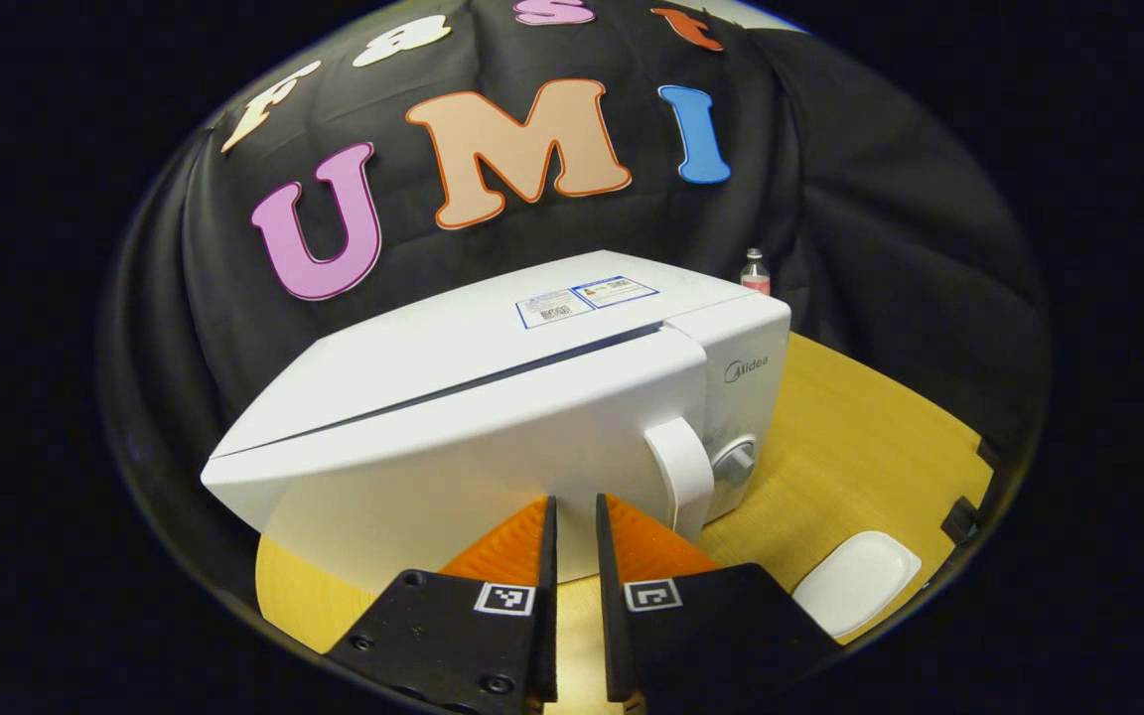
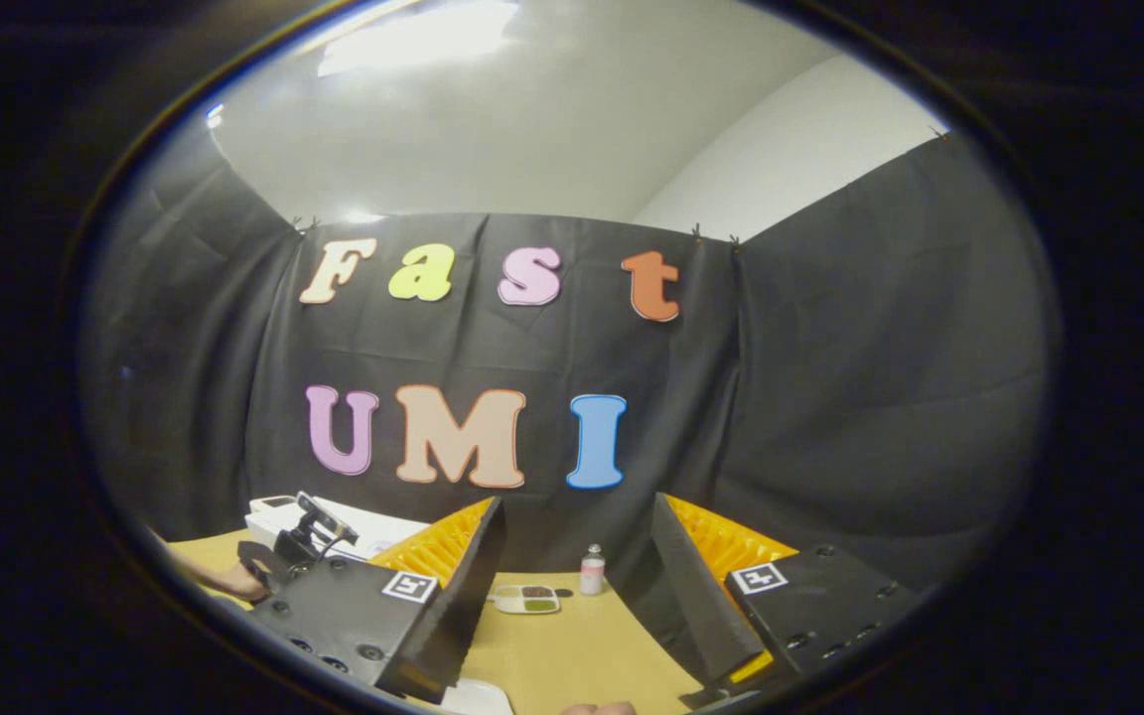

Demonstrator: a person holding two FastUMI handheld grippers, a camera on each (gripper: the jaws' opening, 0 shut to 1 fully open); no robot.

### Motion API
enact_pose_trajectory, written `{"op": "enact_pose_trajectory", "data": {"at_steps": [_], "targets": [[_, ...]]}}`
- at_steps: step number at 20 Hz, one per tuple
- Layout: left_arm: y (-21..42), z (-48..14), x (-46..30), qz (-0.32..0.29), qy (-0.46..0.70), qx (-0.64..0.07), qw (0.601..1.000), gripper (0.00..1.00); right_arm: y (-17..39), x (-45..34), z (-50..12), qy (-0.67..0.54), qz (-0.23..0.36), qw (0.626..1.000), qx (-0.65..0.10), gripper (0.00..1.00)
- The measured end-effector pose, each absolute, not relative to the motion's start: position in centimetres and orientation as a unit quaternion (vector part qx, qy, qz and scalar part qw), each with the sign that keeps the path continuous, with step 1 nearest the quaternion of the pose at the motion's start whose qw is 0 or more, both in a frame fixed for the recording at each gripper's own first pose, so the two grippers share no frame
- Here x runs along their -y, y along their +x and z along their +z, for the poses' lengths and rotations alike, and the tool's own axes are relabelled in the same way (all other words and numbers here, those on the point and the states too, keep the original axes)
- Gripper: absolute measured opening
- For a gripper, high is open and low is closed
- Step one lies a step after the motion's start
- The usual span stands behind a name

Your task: Open the microwave oven with the left hand, put the food in, and close the microwave oven.

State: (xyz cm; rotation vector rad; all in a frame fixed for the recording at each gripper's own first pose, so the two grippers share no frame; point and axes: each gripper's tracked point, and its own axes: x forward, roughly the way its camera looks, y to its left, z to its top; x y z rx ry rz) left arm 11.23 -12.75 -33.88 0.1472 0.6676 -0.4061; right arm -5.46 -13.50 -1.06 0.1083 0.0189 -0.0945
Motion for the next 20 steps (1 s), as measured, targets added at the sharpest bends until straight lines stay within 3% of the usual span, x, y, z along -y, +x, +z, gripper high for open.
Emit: {"op": "enact_pose_trajectory", "data": {"at_steps": [2, 3, 4, 5, 7, 8, 9, 11, 12, 20], "targets": [[11.1, -34.2, 13.0, -0.192, 0.066, -0.332, 0.921, 0.19, -5.2, 13.5, -1.3, 0.048, -0.042, 0.998, -0.011, 0.82], [11.3, -34.2, 13.1, -0.189, 0.069, -0.333, 0.921, 0.18, -5.0, 13.3, -1.4, 0.050, -0.038, 0.998, -0.011, 0.91], [11.3, -34.3, 13.3, -0.186, 0.064, -0.335, 0.922, 0.18, -4.6, 13.2, -1.4, 0.054, -0.034, 0.998, -0.010, 0.91], [11.2, -34.4, 13.6, -0.182, 0.054, -0.340, 0.921, 0.18, -4.2, 13.0, -1.3, 0.058, -0.029, 0.998, -0.007, 0.82], [11.4, -34.9, 13.6, -0.178, 0.050, -0.347, 0.920, 0.18, -3.6, 12.7, -1.3, 0.063, -0.021, 0.998, -0.003, 0.83], [11.3, -35.0, 13.9, -0.179, 0.043, -0.353, 0.917, 0.17, -3.2, 12.5, -1.4, 0.063, -0.018, 0.998, -0.002, 0.91], [11.5, -35.0, 14.0, -0.178, 0.033, -0.353, 0.918, 0.16, -2.9, 12.5, -1.7, 0.064, -0.015, 0.998, -0.005, 0.82], [12.1, -35.0, 14.4, -0.179, 0.016, -0.362, 0.914, 0.17, -2.5, 12.1, -1.7, 0.072, -0.008, 0.997, -0.007, 0.82], [11.4, -35.3, 14.4, -0.177, 0.009, -0.374, 0.910, 0.11, -2.2, 11.9, -1.8, 0.076, -0.004, 0.997, -0.009, 0.82], [10.6, -31.8, 14.1, -0.182, 0.042, -0.320, 0.929, 0.15, -0.9, 10.8, -1.6, 0.076, 0.008, 0.997, -0.007, 0.82]]}}
